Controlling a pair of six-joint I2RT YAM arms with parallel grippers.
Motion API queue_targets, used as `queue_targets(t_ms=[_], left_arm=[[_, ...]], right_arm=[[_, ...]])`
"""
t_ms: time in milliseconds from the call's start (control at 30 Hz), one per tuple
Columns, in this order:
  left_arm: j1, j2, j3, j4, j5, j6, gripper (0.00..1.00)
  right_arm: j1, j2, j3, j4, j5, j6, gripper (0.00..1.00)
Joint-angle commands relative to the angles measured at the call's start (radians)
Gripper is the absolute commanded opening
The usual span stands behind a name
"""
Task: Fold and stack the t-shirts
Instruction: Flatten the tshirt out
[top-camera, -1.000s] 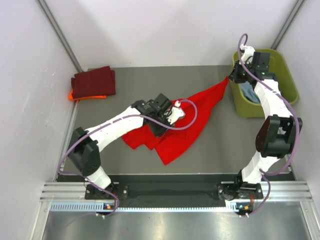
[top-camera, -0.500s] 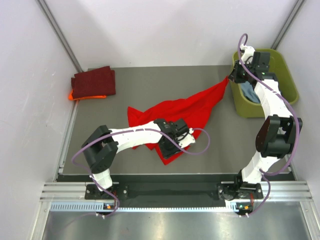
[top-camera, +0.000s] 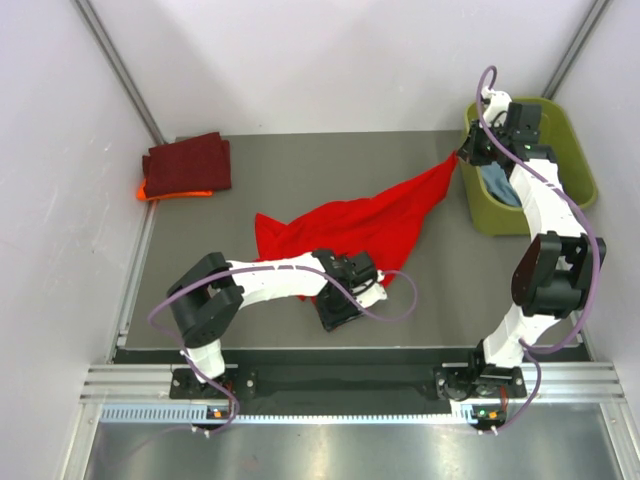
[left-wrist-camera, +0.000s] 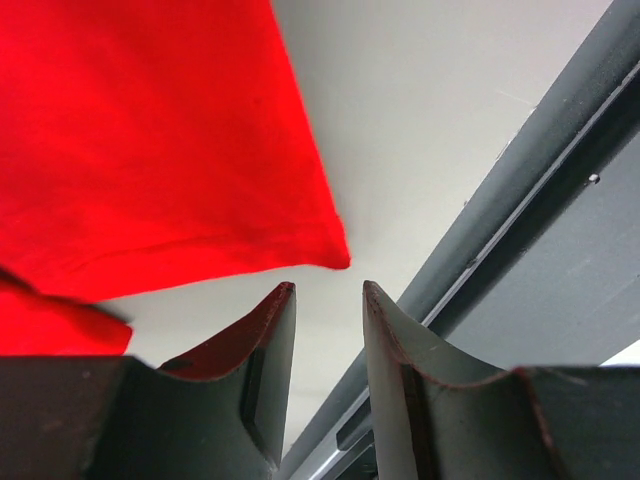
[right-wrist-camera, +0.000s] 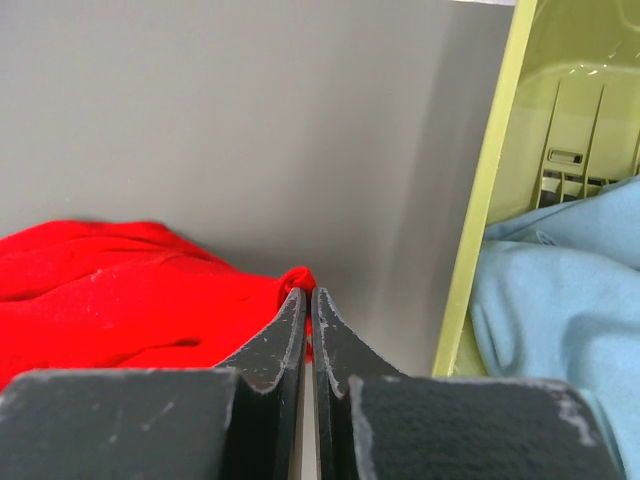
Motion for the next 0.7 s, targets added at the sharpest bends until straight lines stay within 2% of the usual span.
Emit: queue_targets(t_ms=[0, 300, 667], left_arm=[[-0.012, 0.021, -0.005, 0.031, 0.017, -0.024, 0.39], [-0.019, 0.076, 0.029, 0.039, 0.008, -0.040, 0.40], [-0.058, 0.044, 0.067, 0.002, -0.106, -0.051, 0.43]], right_arm=[[-0.010, -0.065, 0.013, 0.049, -0.011, 0.000, 0.00], [-0.010, -0.082, -0.007, 0.048, -0.021, 0.001, 0.00], [-0.013, -0.091, -0.013, 0.051, -0.022, 0.001, 0.00]])
